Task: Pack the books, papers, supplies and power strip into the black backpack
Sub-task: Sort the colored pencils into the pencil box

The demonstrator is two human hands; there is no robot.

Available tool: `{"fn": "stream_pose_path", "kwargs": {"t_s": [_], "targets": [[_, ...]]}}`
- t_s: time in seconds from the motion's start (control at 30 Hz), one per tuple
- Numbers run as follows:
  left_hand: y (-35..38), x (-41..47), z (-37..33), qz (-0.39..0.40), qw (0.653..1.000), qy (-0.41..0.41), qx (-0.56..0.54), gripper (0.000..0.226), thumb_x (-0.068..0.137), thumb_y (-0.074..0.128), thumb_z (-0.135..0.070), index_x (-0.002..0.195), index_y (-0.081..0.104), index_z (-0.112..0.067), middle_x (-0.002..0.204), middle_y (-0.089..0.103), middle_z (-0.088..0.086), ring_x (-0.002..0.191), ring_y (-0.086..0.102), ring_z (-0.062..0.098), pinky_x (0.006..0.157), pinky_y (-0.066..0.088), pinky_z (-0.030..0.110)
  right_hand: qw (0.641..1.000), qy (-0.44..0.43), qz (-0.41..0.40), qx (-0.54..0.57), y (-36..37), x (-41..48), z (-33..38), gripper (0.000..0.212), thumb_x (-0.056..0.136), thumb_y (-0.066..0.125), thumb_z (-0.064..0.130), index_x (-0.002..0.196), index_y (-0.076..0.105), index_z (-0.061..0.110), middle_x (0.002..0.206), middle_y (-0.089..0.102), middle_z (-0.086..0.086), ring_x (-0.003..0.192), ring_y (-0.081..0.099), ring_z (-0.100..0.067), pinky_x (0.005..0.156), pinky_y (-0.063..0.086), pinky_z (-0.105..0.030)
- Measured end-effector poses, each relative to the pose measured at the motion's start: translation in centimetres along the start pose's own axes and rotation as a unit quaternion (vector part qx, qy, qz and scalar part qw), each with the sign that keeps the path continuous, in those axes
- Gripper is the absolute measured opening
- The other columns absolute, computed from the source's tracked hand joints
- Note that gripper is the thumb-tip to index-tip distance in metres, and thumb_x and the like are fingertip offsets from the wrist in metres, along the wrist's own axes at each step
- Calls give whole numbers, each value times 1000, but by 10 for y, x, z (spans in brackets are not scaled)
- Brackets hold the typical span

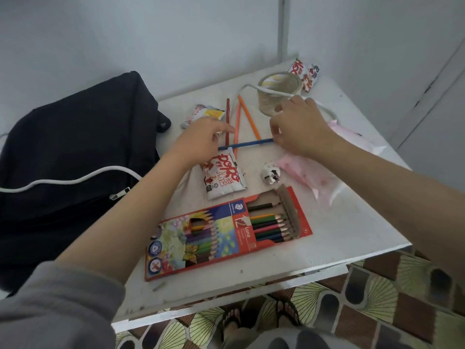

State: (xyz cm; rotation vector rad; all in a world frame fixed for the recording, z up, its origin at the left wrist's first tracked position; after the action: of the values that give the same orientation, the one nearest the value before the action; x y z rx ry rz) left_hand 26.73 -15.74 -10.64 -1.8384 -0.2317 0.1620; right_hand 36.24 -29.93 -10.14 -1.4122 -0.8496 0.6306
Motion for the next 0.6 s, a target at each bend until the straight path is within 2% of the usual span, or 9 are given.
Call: {"fn": "stream_pose_path", "kwargs": {"t_s": [0.1, 0.2, 0.3, 0.37, 0.43, 0.5, 0.6], "targets": [[6, 10, 6, 30, 998, 22, 42, 51, 88, 42, 7, 123, 61, -24, 133, 52, 6, 124, 44, 22, 102, 38, 35, 999, 9, -16, 35, -7, -6, -6, 17, 90, 55, 24, 100, 67, 17, 113, 60, -7, 111, 47, -30, 93, 30, -39], [8, 15, 6, 26, 995, 50, 77, 41, 88, 48, 0, 119, 65, -21, 127, 55, 6, 117, 47, 23, 96, 39, 35, 999, 11, -9, 46, -9, -18, -11, 21, 89, 57, 31, 106, 63, 21, 114, 61, -4, 112, 47, -28, 94, 29, -39], [3, 17, 2, -12, 992, 79, 100, 26, 88, 54, -6, 104, 71, -17, 117, 60, 6, 111, 49, 23, 92, 39, 36, 998, 19, 19, 54, -4, -23, -11, 22, 86, 61, 33, 105, 67, 26, 116, 60, -2, 112, 47, -26, 93, 28, -38], [-1, 16, 1, -39, 988, 100, 113, 19, 84, 59, -6, 95, 73, -14, 115, 61, 8, 110, 50, 27, 90, 40, 39, 998, 21, 4, 52, -4, -21, -9, 17, 85, 62, 27, 99, 70, 27, 114, 61, -1, 110, 48, -26, 91, 29, -38], [-4, 14, 0, -57, 982, 130, 127, 15, 79, 66, -4, 89, 74, -11, 110, 63, 12, 107, 53, 32, 89, 41, 42, 999, 25, -4, 42, -3, -18, -8, 21, 84, 61, 21, 102, 68, 27, 113, 61, -1, 109, 49, -26, 91, 29, -39], [-10, 9, 0, -82, 975, 150, 140, 11, 78, 68, -5, 87, 73, -7, 106, 64, 15, 101, 56, 35, 87, 43, 45, 999, 33, 1, 40, 0, -15, -7, 25, 85, 58, 18, 107, 66, 26, 110, 63, -2, 109, 51, -26, 91, 29, -38], [-27, 0, 7, -160, 967, 147, 132, 14, 80, 65, -5, 93, 69, 0, 101, 67, 17, 93, 59, 37, 82, 46, 46, 999, 31, 6, 39, 4, -13, -4, 22, 85, 56, 14, 98, 70, 25, 102, 65, -3, 104, 52, -26, 90, 30, -38]]}}
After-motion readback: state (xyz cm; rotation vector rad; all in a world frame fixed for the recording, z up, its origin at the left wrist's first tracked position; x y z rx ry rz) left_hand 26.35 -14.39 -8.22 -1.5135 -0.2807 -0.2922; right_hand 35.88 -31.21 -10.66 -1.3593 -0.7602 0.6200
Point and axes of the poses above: each hand's wrist, its own x-axis towards the middle knuckle, its own y-axis out of the palm, z = x × y, the point moved 6 cm from there along x, towards the middle knuckle
